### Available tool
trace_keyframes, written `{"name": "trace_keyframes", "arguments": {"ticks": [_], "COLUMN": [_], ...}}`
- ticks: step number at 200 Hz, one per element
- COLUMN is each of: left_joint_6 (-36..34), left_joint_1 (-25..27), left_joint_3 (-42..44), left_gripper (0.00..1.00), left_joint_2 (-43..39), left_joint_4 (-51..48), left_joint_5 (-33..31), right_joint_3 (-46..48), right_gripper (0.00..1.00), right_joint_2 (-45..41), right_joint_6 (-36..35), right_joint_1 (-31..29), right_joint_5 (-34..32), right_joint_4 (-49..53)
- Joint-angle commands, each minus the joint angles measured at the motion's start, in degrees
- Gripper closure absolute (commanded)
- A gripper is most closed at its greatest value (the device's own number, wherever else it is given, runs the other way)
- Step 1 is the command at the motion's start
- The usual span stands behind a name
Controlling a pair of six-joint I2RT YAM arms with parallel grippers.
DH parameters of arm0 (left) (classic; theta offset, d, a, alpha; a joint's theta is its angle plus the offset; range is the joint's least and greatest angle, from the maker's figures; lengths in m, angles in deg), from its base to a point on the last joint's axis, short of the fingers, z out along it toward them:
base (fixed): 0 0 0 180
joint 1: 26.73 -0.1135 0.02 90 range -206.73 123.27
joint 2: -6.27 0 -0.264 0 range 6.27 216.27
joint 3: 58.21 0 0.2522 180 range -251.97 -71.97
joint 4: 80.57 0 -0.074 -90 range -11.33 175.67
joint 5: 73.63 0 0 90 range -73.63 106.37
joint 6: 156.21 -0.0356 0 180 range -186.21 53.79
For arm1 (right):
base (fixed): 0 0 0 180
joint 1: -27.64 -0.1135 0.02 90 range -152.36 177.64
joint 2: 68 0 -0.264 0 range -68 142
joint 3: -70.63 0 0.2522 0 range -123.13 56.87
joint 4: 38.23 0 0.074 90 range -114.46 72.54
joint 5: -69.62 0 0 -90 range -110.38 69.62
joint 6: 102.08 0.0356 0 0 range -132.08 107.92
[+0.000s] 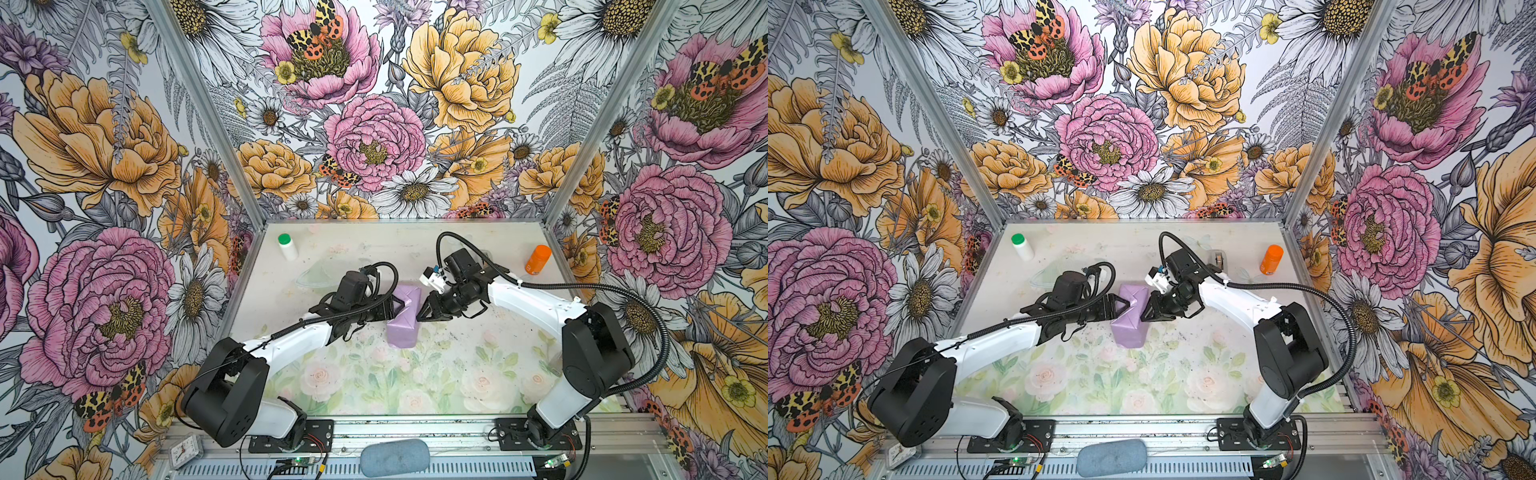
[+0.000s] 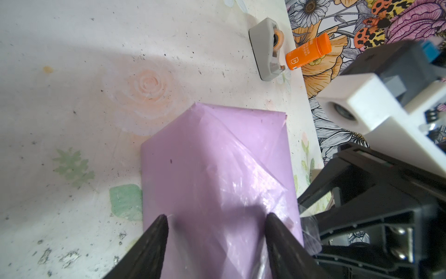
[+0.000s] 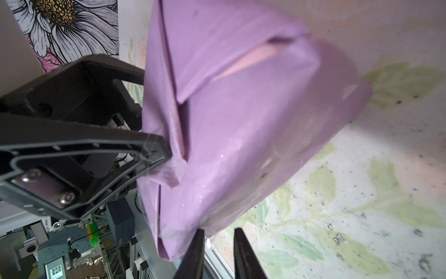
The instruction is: Wrap the gift box in paper
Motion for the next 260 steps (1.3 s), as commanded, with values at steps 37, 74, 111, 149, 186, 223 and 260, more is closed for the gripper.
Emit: {"name": "trace_keyframes", "arguments": {"ticks": [37,74,111,149,186,223,260], "left_joint_6": [-1.0,-1.1,-1.0,-0.9,-0.9,-0.9,-0.8], "left_joint_1": [0.5,0.4,0.4,0.6,0.6,0.6,0.6], "left_joint_3": [0.7,0.9,0.9,0.9,0.8,0.9,0.8], "left_gripper": [0.36,0.36,0.37,0.37,0.37,0.37,0.37], "left_joint_2": [-0.5,-0.5,-0.3,0.3,0.2,0.3,0.4], "left_joint_4": [-0.8,-0.8,-0.7,-0.5,-0.5,-0.7,-0.5], "left_joint_5": [-1.3,-1.5,-1.6,-1.2,-1.4,-1.5,-1.4], "right_joint_3": [-2.0,-1.3,-0.6,0.9,1.2,-0.9,-1.2], "right_gripper": [0.71,0.70,0.70,0.70,0.70,0.82,0.96], "right_joint_2": [-0.8,-1.2,-2.0,-4.6,-6.5,-9.8,-10.8], "right_joint_6": [0.4,0.6,0.6,0.9,0.9,-1.5,-2.4], "right_joint_1": [0.7,1.2,1.2,1.9,2.5,0.5,-2.9], "right_joint_5": [-3.4,-4.2,-4.2,-4.9,-6.2,-9.4,-11.4], "right_joint_4": [0.1,0.0,0.0,0.1,0.5,0.1,-4.3]}}
